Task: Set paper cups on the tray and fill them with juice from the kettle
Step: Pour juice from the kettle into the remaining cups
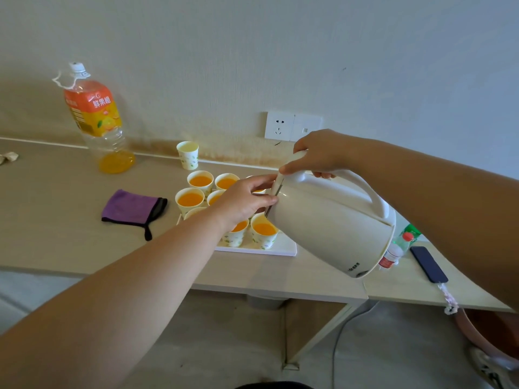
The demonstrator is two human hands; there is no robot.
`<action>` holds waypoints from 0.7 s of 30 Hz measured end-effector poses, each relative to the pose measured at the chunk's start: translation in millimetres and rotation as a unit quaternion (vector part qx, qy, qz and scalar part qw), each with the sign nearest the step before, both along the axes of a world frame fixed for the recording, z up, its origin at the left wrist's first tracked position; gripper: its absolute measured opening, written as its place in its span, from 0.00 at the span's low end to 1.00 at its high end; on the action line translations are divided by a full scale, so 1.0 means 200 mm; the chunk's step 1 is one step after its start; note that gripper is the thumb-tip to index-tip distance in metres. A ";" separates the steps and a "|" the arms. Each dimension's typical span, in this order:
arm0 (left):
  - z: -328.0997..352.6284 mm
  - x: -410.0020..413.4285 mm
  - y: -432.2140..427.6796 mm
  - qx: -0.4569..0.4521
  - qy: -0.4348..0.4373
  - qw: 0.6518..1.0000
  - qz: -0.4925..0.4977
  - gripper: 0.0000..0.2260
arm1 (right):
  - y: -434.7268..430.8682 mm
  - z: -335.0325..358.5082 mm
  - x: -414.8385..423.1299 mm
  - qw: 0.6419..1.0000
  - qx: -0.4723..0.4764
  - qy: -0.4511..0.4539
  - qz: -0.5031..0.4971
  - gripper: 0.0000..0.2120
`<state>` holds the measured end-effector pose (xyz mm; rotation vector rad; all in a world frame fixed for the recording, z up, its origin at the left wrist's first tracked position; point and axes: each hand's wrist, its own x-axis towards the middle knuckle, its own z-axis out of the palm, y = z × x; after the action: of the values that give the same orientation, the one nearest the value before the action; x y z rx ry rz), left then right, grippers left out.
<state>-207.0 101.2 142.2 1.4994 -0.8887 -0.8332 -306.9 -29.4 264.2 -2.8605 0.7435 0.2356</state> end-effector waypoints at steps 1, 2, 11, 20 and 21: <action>0.00 0.00 0.00 -0.002 0.006 1.000 0.004 0.22 | 0.00 0.00 0.01 1.000 -0.004 0.002 0.000 0.19; -0.01 0.01 0.00 -0.003 0.012 1.000 0.009 0.23 | 0.00 0.00 0.02 1.000 -0.007 0.003 0.001 0.20; -0.04 0.03 0.01 -0.012 0.052 0.998 0.031 0.20 | 0.02 -0.01 0.09 0.998 -0.045 0.031 0.030 0.21; -0.04 0.02 0.02 -0.012 0.066 0.997 0.035 0.20 | 0.02 -0.01 0.12 0.997 -0.057 0.041 0.031 0.21; -0.04 0.02 0.02 -0.012 0.068 0.997 0.036 0.20 | 0.02 -0.01 0.12 0.997 -0.059 0.044 0.033 0.21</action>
<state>-203.4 104.3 133.7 1.4275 -0.7374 -0.8591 -283.7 -25.4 262.6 -3.0062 0.7030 0.3409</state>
